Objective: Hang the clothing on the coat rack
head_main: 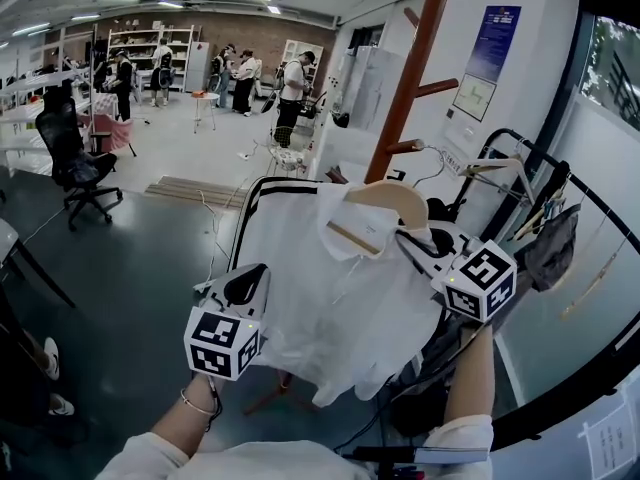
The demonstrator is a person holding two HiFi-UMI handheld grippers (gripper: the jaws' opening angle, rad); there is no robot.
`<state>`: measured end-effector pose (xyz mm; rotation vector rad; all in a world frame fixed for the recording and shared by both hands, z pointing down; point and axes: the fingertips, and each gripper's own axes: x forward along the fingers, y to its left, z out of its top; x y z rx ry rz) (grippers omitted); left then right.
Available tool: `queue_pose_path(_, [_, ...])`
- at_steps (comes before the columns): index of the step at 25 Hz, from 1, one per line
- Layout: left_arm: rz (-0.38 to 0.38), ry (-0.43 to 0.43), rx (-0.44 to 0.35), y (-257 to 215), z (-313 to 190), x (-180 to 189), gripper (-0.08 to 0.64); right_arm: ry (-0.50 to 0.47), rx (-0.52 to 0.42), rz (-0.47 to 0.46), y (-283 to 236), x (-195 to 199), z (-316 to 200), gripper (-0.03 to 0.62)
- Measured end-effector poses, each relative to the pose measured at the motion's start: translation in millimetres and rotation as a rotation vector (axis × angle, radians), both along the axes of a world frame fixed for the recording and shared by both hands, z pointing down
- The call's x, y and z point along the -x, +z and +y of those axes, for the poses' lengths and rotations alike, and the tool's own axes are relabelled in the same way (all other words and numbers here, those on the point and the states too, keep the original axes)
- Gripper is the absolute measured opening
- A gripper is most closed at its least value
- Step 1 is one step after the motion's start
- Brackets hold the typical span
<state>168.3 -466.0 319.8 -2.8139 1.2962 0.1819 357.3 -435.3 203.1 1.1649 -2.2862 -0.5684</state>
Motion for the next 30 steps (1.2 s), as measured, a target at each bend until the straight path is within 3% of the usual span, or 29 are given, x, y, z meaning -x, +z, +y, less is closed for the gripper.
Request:
queue_pose_path(16, [0.023,-0.098,0.017,8,-3,12,0.008,-0.086,0.052,-0.025,1,-7,-31,0.047])
queue_pose_path(30, [0.024,-0.113,0.045,22,-5,17,0.008,-0.095,0.078,-0.061,16,-5,-45,0.047])
